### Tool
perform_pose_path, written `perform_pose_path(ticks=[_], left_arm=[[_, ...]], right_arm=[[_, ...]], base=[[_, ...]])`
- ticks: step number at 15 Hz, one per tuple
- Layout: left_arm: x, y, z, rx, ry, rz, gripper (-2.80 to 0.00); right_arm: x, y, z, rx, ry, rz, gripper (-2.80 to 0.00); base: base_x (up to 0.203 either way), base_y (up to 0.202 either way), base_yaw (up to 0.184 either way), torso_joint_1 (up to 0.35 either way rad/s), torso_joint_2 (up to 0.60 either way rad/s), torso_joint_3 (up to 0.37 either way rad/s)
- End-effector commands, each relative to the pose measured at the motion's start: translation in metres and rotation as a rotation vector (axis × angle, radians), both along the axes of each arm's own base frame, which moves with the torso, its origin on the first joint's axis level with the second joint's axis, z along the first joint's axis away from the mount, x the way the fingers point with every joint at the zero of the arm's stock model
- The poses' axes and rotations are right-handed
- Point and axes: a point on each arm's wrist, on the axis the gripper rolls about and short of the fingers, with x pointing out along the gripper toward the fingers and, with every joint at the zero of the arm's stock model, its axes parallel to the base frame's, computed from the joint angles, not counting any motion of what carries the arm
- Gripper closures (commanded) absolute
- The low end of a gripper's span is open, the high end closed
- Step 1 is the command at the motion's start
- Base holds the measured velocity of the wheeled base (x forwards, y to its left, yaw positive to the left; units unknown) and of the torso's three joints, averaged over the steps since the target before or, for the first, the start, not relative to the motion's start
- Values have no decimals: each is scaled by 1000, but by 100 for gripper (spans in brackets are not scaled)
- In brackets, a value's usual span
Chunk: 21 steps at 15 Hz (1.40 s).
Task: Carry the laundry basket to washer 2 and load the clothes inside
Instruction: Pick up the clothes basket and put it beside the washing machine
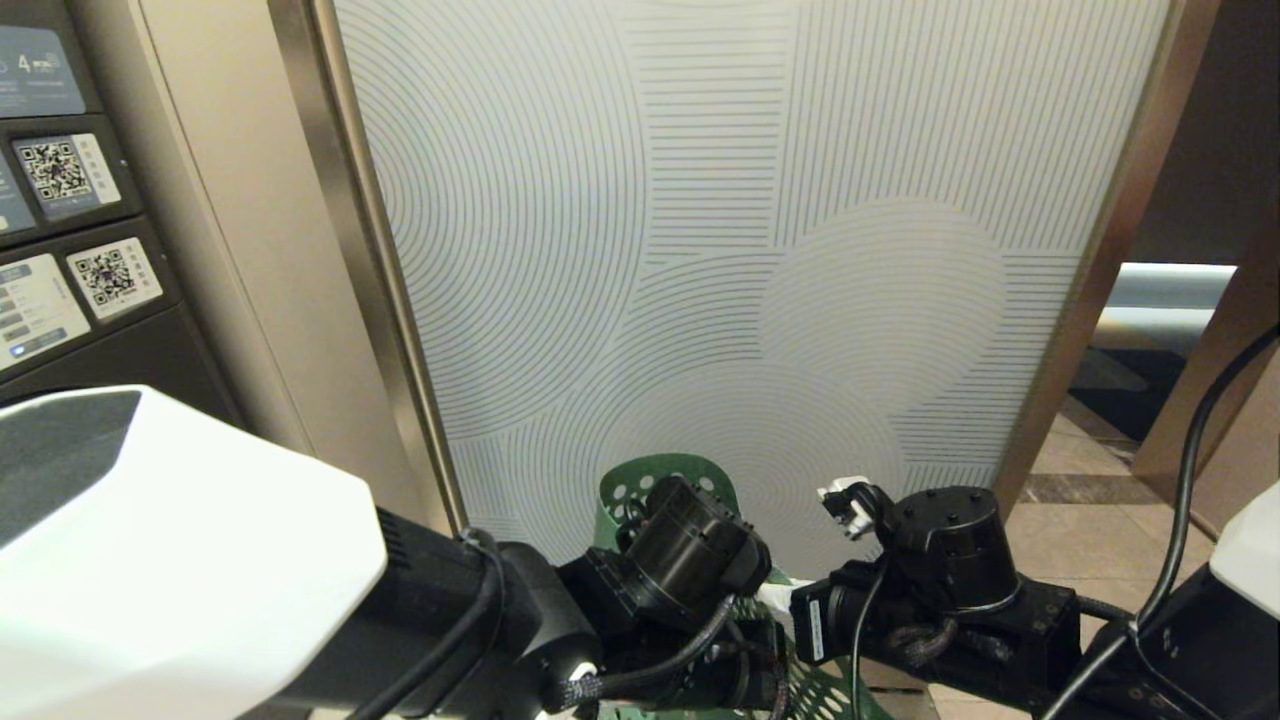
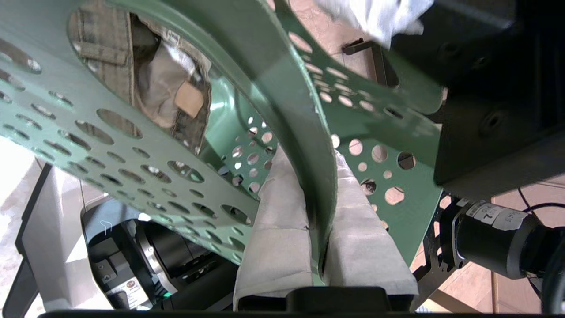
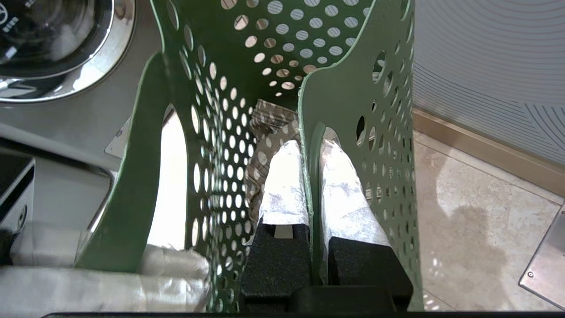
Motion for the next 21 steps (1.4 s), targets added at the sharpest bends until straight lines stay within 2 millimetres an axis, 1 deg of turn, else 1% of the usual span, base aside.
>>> perform_pose_path(ticks=[1, 13, 21], left_arm=[[0, 0, 1, -5, 1, 3, 0], [0, 0, 1, -4, 2, 3, 0], [0, 1, 0, -2, 5, 6, 0]], right_arm=[[-1, 1, -1, -9, -7, 11, 0], [-2, -1, -4, -25, -6, 15, 0], [-1, 0, -8, -32, 4, 15, 0]], base=[[0, 0, 0, 0, 0, 0], [0, 0, 0, 0, 0, 0], [2, -7, 164, 3, 4, 4]])
